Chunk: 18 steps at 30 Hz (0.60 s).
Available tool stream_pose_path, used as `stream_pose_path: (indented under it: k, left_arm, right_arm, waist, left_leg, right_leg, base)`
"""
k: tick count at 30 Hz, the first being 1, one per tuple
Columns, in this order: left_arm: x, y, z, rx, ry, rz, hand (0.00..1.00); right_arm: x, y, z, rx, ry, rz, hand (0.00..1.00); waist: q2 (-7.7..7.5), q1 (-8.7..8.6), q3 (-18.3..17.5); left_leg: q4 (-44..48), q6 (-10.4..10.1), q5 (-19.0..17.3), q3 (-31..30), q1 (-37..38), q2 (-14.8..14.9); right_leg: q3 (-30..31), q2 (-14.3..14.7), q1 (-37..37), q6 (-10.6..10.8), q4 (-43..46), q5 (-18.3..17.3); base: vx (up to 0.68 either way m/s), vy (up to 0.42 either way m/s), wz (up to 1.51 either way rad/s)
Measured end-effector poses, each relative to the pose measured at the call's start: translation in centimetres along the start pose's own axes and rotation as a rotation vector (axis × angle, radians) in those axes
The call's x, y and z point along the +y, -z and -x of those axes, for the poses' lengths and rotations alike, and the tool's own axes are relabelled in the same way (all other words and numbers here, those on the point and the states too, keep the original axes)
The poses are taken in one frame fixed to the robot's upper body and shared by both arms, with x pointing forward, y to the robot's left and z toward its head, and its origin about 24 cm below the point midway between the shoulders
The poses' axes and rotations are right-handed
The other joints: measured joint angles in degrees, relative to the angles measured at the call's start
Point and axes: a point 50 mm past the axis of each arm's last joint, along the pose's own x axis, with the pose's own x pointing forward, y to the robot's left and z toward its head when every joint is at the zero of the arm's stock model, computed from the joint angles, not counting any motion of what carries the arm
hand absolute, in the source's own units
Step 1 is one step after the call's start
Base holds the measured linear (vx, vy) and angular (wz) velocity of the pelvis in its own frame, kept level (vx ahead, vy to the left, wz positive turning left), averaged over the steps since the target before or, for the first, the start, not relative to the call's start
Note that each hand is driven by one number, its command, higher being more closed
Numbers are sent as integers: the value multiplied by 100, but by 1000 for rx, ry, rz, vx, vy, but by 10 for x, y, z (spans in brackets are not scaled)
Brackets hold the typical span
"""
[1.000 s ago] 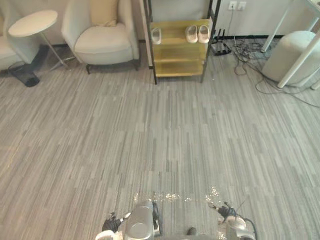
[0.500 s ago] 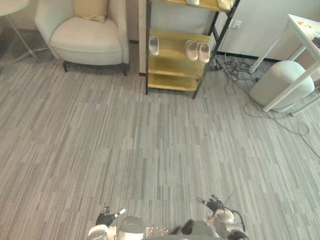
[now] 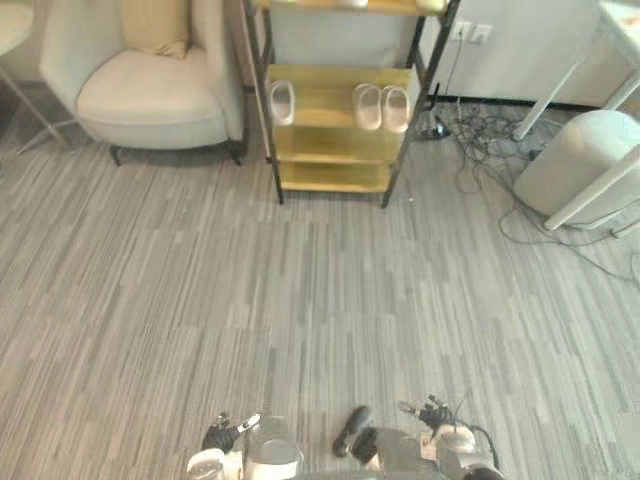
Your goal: Organize the slippers on the shoe rack
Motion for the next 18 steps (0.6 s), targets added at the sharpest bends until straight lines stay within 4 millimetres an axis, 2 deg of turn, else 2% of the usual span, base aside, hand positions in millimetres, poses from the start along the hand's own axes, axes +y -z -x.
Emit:
stream_pose_path:
  k: [1, 2, 3, 4, 5, 6, 7, 8, 9, 10, 11, 13, 14, 15, 16, 17, 18]
  left_arm:
    - [-1, -1, 0, -3, 2, 1, 0]
    - [-2, -1, 0, -5, 5, 5, 0]
    - [-3, 2, 1, 4, 5, 9, 0]
    - [-2, 2, 1, 7, 3, 8, 0]
    - [-1, 6, 2, 18, 1, 7, 0]
    - [0, 3, 1, 11, -2, 4, 0]
    - [2, 1, 0, 6, -4, 1, 0]
    - [3, -1, -1, 2, -8, -1, 0]
    - [5, 0, 0, 6, -14, 9, 0]
    - [4, 0, 0, 7, -13, 8, 0]
    - [5, 1, 0, 9, -14, 8, 0]
    - [6, -1, -1, 5, -12, -8, 0]
    - [7, -2, -1, 4, -14, -14, 0]
    - [9, -2, -1, 2, -19, -17, 0]
    - [10, -3, -1, -3, -20, -16, 0]
    - [10, -3, -1, -3, -20, -16, 0]
    - [8, -3, -1, -2, -18, -14, 0]
  right_arm:
    - [0, -2, 0, -5, 0, 0, 0]
    - [1, -7, -1, -17, 2, 0, 0]
    - [3, -11, -2, -28, -1, -3, 0]
    - [5, -12, -2, -31, -4, -4, 0]
    - [8, -11, -1, -29, -9, -7, 0]
    - [15, -11, 0, -30, -25, -14, 0]
    - [15, -9, 0, -24, -26, -14, 0]
    - [16, -8, 1, -26, -26, -15, 0]
    - [15, -9, 1, -31, -23, -14, 0]
    - [15, -9, 1, -32, -24, -13, 0]
    - [15, -11, 1, -44, -26, -12, 0]
    - [17, -13, 1, -54, -36, -12, 0]
    - [17, -12, 1, -52, -38, -11, 0]
    - [18, -9, 2, -45, -41, -6, 0]
    - [18, -8, 2, -42, -44, -1, 0]
    - [18, -8, 2, -43, -44, -1, 0]
    - [18, -9, 2, -46, -44, 0, 0]
  waist:
    - [-12, 23, 10]
    - [-28, 67, 22]
    - [-43, 110, 33]
    - [-63, 158, 37]
    - [-79, 297, 27]
    - [-250, 326, 10]
    - [-298, 319, 17]
    - [-353, 339, 36]
    - [-368, 345, 33]
    - [-373, 343, 30]
    - [-366, 325, 32]
    - [-424, 246, 56]
    - [-425, 225, 54]
    - [-400, 193, 65]
    - [-435, 179, 44]
    - [-433, 173, 45]
    - [-414, 144, 46]
  left_leg:
    - [-426, 5, 11, -18, -65, -109]
    - [-1306, 9, 85, -91, -163, -319]
    - [-2806, -60, 614, -340, -91, -627]
    - [-3121, -78, 1035, -419, -21, -710]
    - [-3520, -107, 1748, -457, 239, -780]
    - [-3389, 120, 1824, -370, 244, -906]
    - [-3281, 177, 1750, -355, 239, -931]
    - [-2852, 266, 1411, -317, 196, -951]
    - [-2356, 353, 934, -212, 278, -940]
    - [-2293, 384, 814, -180, 328, -938]
    - [-2139, 417, 530, -110, 525, -926]
    - [-2102, 543, 261, -67, 902, -958]
    - [-2123, 576, 150, -104, 1131, -947]
    - [-2292, 575, 104, -160, 1448, -937]
    - [-2538, 573, 104, -196, 1712, -923]
    - [-2600, 572, 104, -206, 1780, -915]
    - [-2772, 570, 106, -225, 1920, -849]
  right_leg:
    - [41, -5, 32, 15, -39, -8]
    - [125, -28, 63, 70, -62, -41]
    - [239, -78, 129, 138, -54, -90]
    - [328, -101, 156, 200, -41, -130]
    - [525, -96, 235, 321, -48, -173]
    - [614, -205, 354, 513, -172, -176]
    - [615, -240, 395, 550, -197, -176]
    - [625, -297, 540, 646, -194, -228]
    - [742, -496, 533, 850, 417, -490]
    - [795, -558, 483, 897, 696, -554]
    - [923, -835, 121, 960, 1907, -624]
    - [1082, -1281, -564, 790, 3765, -486]
    - [1087, -1354, -767, 748, 4264, -548]
    - [958, -1351, -885, 708, 4195, -638]
    - [795, -1295, -986, 651, 3623, -680]
    - [762, -1258, -1028, 651, 3418, -682]
    - [783, -1057, -1208, 619, 2504, -625]
  base:
    - [309, 64, -35]
    - [332, 136, -47]
    - [337, 159, -53]
    - [375, 178, -71]
    - [479, 150, -49]
    - [412, 112, -37]
    - [406, 64, -8]
    - [381, 94, -18]
    - [453, 130, -22]
    - [424, 172, -34]
    - [275, 127, -25]
    - [341, 114, -8]
    - [421, 77, 19]
    - [415, 34, 26]
    - [333, 0, 23]
    - [314, -43, 13]
    - [249, -63, 5]
